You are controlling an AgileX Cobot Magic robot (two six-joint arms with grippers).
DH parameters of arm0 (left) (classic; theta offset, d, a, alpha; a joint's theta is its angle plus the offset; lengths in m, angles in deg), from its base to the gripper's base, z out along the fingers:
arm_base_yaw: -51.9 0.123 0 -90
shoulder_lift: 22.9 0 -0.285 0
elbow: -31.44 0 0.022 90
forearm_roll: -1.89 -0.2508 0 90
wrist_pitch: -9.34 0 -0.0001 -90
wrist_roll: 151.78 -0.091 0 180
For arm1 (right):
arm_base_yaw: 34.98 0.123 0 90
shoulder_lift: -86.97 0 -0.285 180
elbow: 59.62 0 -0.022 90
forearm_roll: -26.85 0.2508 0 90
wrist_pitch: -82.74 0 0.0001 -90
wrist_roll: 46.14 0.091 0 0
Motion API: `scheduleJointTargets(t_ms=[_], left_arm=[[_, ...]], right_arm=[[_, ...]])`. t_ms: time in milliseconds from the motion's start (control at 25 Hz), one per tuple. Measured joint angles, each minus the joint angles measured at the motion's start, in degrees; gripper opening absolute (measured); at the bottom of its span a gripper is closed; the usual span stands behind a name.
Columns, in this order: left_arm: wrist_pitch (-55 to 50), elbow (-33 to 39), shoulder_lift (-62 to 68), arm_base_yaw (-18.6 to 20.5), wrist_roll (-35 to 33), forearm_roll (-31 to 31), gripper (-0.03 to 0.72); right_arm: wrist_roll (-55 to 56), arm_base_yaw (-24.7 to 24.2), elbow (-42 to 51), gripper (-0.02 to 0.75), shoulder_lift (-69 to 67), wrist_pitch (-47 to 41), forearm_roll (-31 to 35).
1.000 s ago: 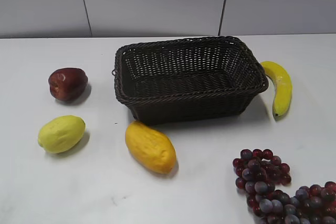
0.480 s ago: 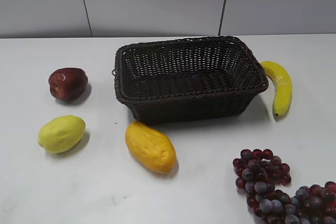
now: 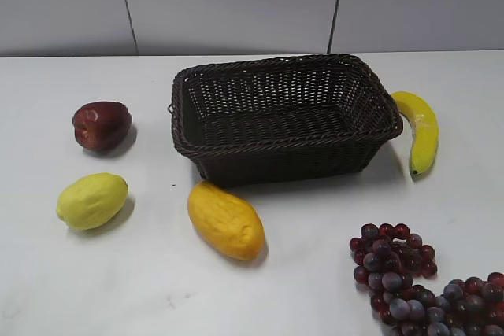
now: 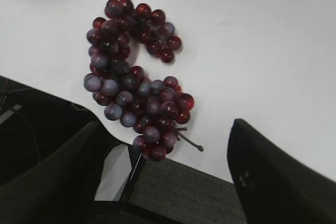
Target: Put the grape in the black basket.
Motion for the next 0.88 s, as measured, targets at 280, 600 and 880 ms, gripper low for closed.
scheduleJointTargets(t_ms=[280, 600, 880], left_arm=[[0.00, 0.00, 0.00, 0.00, 0.00, 0.00, 0.552], [0.00, 0.00, 0.00, 0.00, 0.00, 0.00, 0.552], [0.00, 0.00, 0.00, 0.00, 0.00, 0.00, 0.552]], right_arm=[[1.50, 5.18, -0.12, 0.554, -14.14, 4.79, 6.29], [8.15, 10.71, -0.21, 0.554, -31.38, 11.90, 3.29], [9.26, 10.77, -0.26, 0.554, -42.63, 15.90, 1.79]])
